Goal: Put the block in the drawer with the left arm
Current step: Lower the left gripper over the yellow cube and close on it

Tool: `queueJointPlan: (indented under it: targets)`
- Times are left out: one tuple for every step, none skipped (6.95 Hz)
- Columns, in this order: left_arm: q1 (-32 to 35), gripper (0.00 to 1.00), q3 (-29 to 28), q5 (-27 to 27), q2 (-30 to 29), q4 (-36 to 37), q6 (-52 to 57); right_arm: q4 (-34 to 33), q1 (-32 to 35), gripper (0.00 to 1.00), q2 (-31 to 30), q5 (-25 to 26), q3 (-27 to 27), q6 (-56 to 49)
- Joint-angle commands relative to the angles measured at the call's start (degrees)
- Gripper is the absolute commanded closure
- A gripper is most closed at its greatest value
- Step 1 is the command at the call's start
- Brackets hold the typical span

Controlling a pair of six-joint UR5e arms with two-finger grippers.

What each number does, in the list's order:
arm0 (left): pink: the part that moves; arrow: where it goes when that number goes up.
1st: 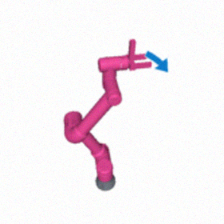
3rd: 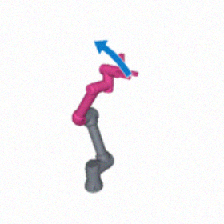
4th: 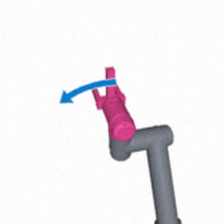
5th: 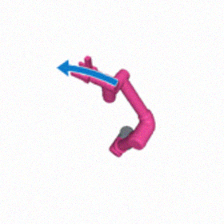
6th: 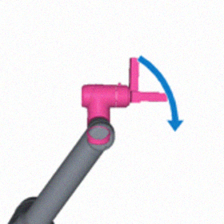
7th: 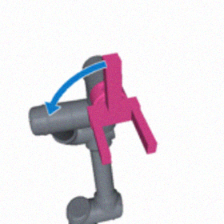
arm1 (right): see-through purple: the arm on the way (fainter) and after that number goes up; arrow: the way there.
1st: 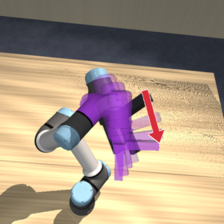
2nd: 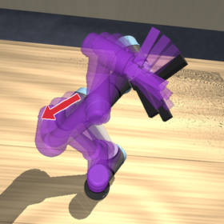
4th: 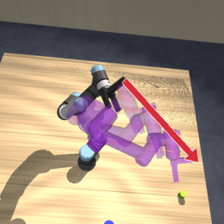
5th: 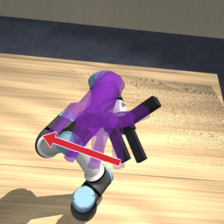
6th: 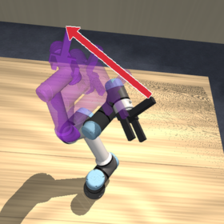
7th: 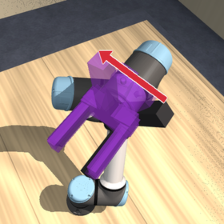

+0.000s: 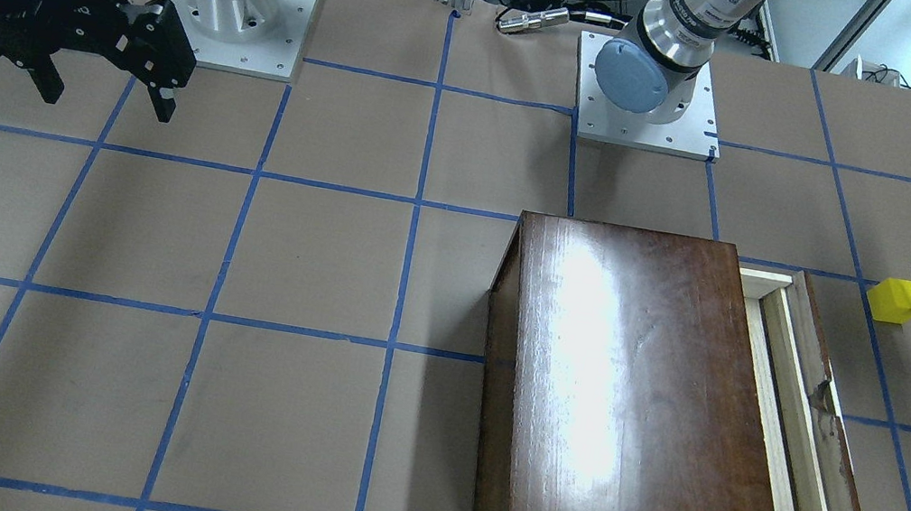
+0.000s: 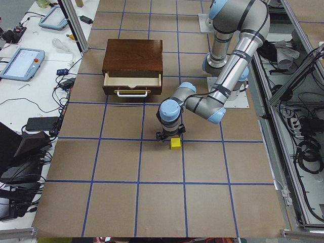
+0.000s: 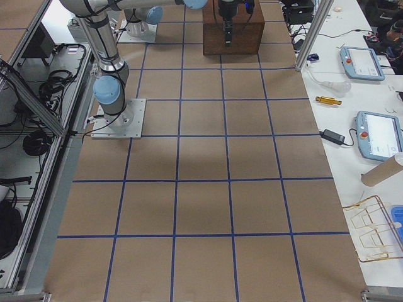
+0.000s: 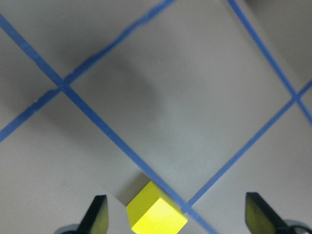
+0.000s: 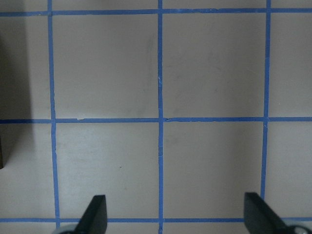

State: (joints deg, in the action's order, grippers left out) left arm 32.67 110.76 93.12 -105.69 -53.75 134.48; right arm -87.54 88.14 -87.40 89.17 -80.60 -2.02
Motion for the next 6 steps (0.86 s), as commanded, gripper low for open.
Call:
queueJointPlan:
  targets:
    - [-3.3,0.00,3.9,-0.5,0.0,4.1,8.3,0.0,0.0,0.00,0.0,-0.1,0.0,0.0]
    - [-4.0,0.00,5.0,-1.7,0.0,4.3,11.6,0.0,0.0,0.00,0.0,0.0,0.0,0.0]
    - [-4.0,0.00,5.0,-1.7,-0.4,4.4,12.5,0.0,0.0,0.00,-0.1,0.0,0.0,0.0]
    - [-4.0,0.00,5.2,-1.8,-1.3,5.2,12.6,0.0,0.0,0.00,0.0,-0.1,0.0,0.0]
    - [-4.0,0.00,5.2,-1.9,-1.4,5.3,12.6,0.0,0.0,0.00,-0.1,-0.1,0.0,0.0]
    - [-3.9,0.00,5.2,-3.0,-1.6,5.3,12.5,0.0,0.0,0.00,-0.1,0.0,0.0,0.0]
